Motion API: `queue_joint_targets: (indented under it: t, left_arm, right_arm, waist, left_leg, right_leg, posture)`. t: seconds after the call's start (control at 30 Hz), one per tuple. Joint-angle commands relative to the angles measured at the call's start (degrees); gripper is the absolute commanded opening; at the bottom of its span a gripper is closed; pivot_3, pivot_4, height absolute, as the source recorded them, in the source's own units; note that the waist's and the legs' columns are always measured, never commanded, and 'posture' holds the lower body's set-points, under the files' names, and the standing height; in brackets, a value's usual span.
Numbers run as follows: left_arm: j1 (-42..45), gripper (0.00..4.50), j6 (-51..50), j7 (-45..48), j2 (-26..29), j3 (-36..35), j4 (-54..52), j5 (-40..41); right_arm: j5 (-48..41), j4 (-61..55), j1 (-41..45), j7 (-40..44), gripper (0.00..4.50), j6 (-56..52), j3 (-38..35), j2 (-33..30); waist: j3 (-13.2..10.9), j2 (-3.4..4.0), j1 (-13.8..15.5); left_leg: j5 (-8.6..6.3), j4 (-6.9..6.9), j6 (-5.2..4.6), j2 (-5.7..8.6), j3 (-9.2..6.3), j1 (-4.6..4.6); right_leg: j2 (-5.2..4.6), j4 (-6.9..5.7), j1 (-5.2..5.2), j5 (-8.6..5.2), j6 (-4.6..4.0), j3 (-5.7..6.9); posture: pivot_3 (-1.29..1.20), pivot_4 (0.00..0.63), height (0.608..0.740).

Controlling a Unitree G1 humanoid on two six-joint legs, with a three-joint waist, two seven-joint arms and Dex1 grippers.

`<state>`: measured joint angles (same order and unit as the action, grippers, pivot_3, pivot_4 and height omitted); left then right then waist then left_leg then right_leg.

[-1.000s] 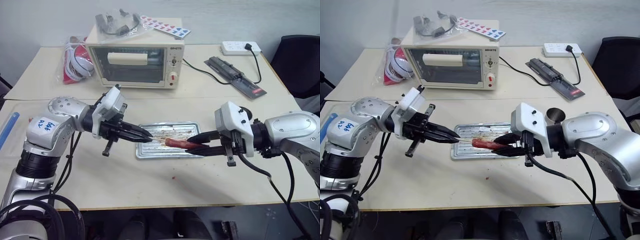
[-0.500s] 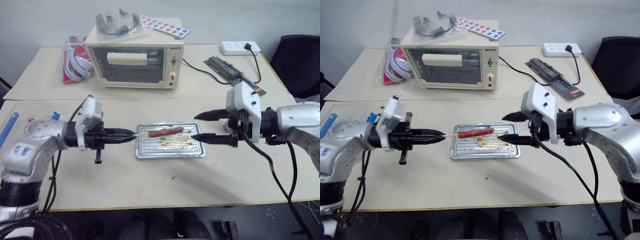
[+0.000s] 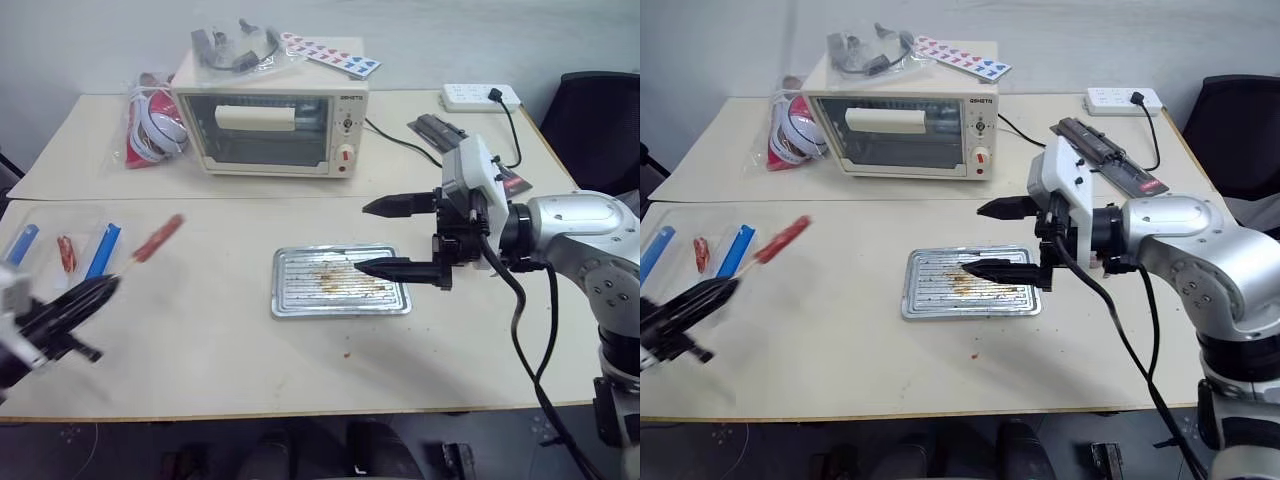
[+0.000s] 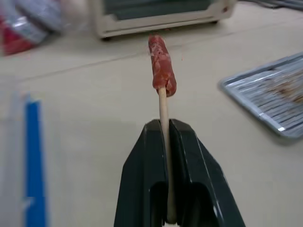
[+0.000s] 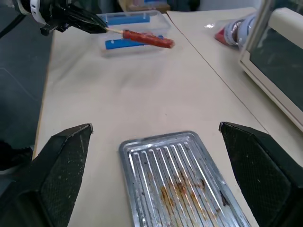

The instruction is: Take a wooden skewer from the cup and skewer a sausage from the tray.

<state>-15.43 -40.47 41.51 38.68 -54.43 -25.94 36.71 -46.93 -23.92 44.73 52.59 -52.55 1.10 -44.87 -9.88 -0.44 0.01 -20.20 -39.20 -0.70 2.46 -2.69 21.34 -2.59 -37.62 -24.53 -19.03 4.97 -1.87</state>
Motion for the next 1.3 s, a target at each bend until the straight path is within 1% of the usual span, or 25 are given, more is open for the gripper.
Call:
queue_joint_targets:
  t: [0.03, 0.2, 0.4, 0.47, 0.6, 0.63, 0.67, 0.73, 0.77, 0.93, 1.0, 1.03, 1.17, 1.3]
  left_arm:
    - [0.1, 0.0, 6.4, -0.5, 2.1, -2.9, 8.8, -3.8]
    - [6.8, 0.0, 11.8, -1.5, 7.7, -0.6, 23.1, -6.9]
    - [17.6, 0.0, 17.2, -2.3, 13.0, 7.0, 38.4, -10.9]
    - [20.3, 0.0, 17.9, -2.4, 13.9, 8.8, 41.2, -11.4]
    - [19.6, 0.0, 17.8, -1.9, 13.1, 10.1, 40.1, -11.3]
    - [19.1, 0.55, 17.5, -1.6, 12.9, 9.9, 39.6, -10.9]
    - [18.4, 0.67, 17.4, -1.3, 12.8, 9.6, 38.8, -10.6]
    - [17.4, 1.19, 17.2, -1.1, 13.0, 8.7, 37.8, -10.2]
    - [16.9, 1.36, 16.8, -1.1, 13.2, 7.9, 37.3, -9.8]
    - [12.6, 2.51, 15.6, 0.2, 14.3, 1.7, 36.4, -8.2]
    - [10.9, 2.95, 15.8, 0.8, 14.3, 0.2, 36.6, -8.2]
    - [9.8, 3.24, 15.7, 1.2, 14.1, -0.5, 36.1, -8.0]
    - [4.0, 4.16, 12.8, 4.0, 14.6, -6.2, 32.3, -6.2]
    - [-3.7, 4.16, 10.0, 9.6, 15.5, -12.5, 31.3, -4.9]
  right_arm:
    - [1.6, 1.3, 2.8, 0.5, 4.49, 2.1, 0.9, 1.6]
    - [2.8, 1.4, 3.3, 1.1, 4.49, 2.5, 1.6, 2.1]
    - [3.1, 0.4, 2.8, 1.2, 4.49, 2.3, 1.2, 1.9]
    - [3.2, 0.2, 2.4, 0.8, 4.49, 2.1, 0.9, 1.7]
    - [3.2, -0.8, 0.9, 0.4, 4.49, 2.0, 0.2, 1.0]
    - [3.2, -1.0, 0.6, 0.3, 4.5, 2.2, 0.1, 1.0]
    - [3.4, -1.1, 0.3, 0.2, 4.5, 2.3, 0.1, 0.9]
    - [3.6, -0.9, 0.1, 0.2, 4.5, 2.7, 0.2, 0.9]
    - [3.9, -0.6, 0.0, 0.3, 4.5, 3.0, 0.3, 0.9]
    - [5.0, 1.1, 0.2, 1.1, 4.5, 4.2, 1.0, 1.4]
    - [5.4, 1.5, 0.2, 1.5, 4.5, 4.8, 1.4, 1.6]
    - [5.5, 1.7, 0.2, 1.7, 4.5, 5.0, 1.6, 1.8]
    - [5.9, 2.4, 0.5, 3.3, 4.5, 5.4, 2.3, 1.6]
    - [5.5, 2.8, 0.6, 6.5, 4.5, 5.1, 2.3, 0.0]
  waist:
    - [0.0, -0.01, 0.2]
    - [0.0, -0.11, 0.9]
    - [0.0, -0.11, 0.6]
    - [0.0, -0.12, 0.3]
    - [0.0, -0.13, -0.6]
    - [0.0, -0.13, -0.9]
    - [0.0, -0.13, -1.1]
    - [0.0, -0.13, -1.5]
    - [0.0, -0.13, -1.7]
    - [0.0, -0.13, -1.7]
    - [0.0, -0.13, -1.6]
    - [0.0, -0.12, -1.6]
    - [0.0, -0.17, -1.6]
    - [0.0, -0.15, -1.6]
  left_leg:
    - [0.0, 0.0, 0.0, 0.0, -0.01, -0.04]
    - [-0.02, 0.02, -0.02, 0.03, -0.02, -0.03]
    - [-0.04, 0.11, -0.04, 0.05, 0.02, -0.01]
    - [-0.04, 0.12, -0.03, 0.04, 0.01, 0.01]
    - [-0.06, 0.14, -0.05, 0.04, 0.02, 0.04]
    - [-0.08, 0.15, -0.05, 0.03, 0.04, 0.05]
    - [-0.08, 0.18, -0.05, 0.03, 0.04, 0.07]
    - [-0.08, 0.21, -0.05, 0.02, 0.04, 0.09]
    - [-0.08, 0.21, -0.05, 0.02, 0.04, 0.09]
    - [-0.08, 0.2, -0.05, 0.0, 0.07, 0.09]
    - [-0.08, 0.2, -0.05, -0.01, 0.07, 0.09]
    - [-0.08, 0.2, -0.05, 0.0, 0.07, 0.09]
    - [-0.09, 0.19, -0.05, 0.0, 0.06, 0.09]
    - [-0.1, 0.2, -0.05, -0.01, 0.06, 0.09]
  right_leg:
    - [0.0, 0.0, 0.04, 0.0, -0.01, 0.01]
    - [-0.04, 0.02, 0.04, 0.0, -0.02, 0.03]
    - [-0.07, 0.06, -0.02, 0.0, -0.02, 0.02]
    - [-0.06, 0.04, -0.04, 0.0, -0.02, 0.03]
    - [-0.06, -0.08, -0.05, 0.0, -0.02, 0.02]
    - [-0.06, -0.08, -0.07, 0.0, -0.02, 0.02]
    - [-0.06, -0.09, -0.1, 0.0, -0.02, 0.03]
    - [-0.06, -0.09, -0.13, 0.0, -0.02, 0.03]
    - [-0.06, -0.09, -0.13, 0.0, -0.02, 0.03]
    - [-0.05, -0.08, -0.14, 0.0, -0.02, 0.02]
    - [-0.06, -0.07, -0.14, 0.0, -0.02, 0.02]
    - [-0.06, -0.05, -0.13, 0.0, -0.02, 0.02]
    - [-0.06, -0.02, -0.11, 0.0, -0.02, 0.02]
    - [-0.06, 0.03, -0.1, 0.0, -0.02, 0.02]
  posture:
    - [0.0, 0.15, 0.74]
    - [0.0, 0.15, 0.74]
    - [0.0, 0.15, 0.74]
    - [0.0, 0.15, 0.74]
    - [0.0, 0.15, 0.74]
    - [0.0, 0.15, 0.74]
    - [0.0, 0.15, 0.74]
    - [0.0, 0.15, 0.74]
    - [0.0, 0.15, 0.74]
    - [0.0, 0.15, 0.74]
    - [0.0, 0.15, 0.74]
    - [0.0, 0.15, 0.74]
    - [0.0, 0.15, 0.74]
    - [0.0, 0.15, 0.74]
